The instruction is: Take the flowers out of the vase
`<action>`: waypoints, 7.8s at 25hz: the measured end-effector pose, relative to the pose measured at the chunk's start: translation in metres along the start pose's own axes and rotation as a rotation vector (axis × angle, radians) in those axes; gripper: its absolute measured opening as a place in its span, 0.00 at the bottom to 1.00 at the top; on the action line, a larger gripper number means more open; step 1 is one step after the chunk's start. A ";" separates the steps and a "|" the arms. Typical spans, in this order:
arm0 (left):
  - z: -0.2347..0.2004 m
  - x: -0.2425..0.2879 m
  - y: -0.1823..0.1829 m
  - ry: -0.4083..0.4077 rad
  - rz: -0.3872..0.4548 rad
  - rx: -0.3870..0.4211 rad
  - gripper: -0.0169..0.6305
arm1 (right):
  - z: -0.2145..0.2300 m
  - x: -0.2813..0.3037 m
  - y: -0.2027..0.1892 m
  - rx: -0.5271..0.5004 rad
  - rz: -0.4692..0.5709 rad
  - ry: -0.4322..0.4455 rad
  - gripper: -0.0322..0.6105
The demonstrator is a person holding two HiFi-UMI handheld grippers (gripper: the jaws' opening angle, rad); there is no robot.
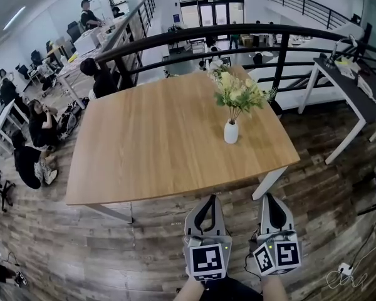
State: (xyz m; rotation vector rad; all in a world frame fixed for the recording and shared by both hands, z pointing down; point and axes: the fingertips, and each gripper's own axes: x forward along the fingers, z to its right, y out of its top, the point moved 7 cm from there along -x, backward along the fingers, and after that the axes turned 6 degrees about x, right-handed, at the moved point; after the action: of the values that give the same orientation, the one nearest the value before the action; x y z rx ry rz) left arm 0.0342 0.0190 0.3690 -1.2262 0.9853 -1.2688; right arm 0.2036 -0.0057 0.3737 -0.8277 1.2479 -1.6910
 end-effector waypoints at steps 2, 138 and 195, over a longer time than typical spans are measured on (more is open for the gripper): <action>-0.004 0.010 -0.001 -0.001 0.000 -0.001 0.05 | 0.001 0.010 0.000 -0.003 -0.002 -0.001 0.04; -0.122 0.291 -0.058 0.082 -0.264 -0.112 0.05 | 0.060 0.375 -0.069 -0.011 -0.261 0.022 0.29; -0.130 0.293 -0.017 0.139 -0.075 -0.068 0.05 | 0.055 0.372 0.011 -0.061 -0.062 0.055 0.11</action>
State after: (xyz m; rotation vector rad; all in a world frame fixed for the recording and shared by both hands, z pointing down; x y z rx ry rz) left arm -0.0693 -0.2835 0.3999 -1.2503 1.0987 -1.4043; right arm 0.0992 -0.3673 0.3867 -0.8697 1.3284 -1.7431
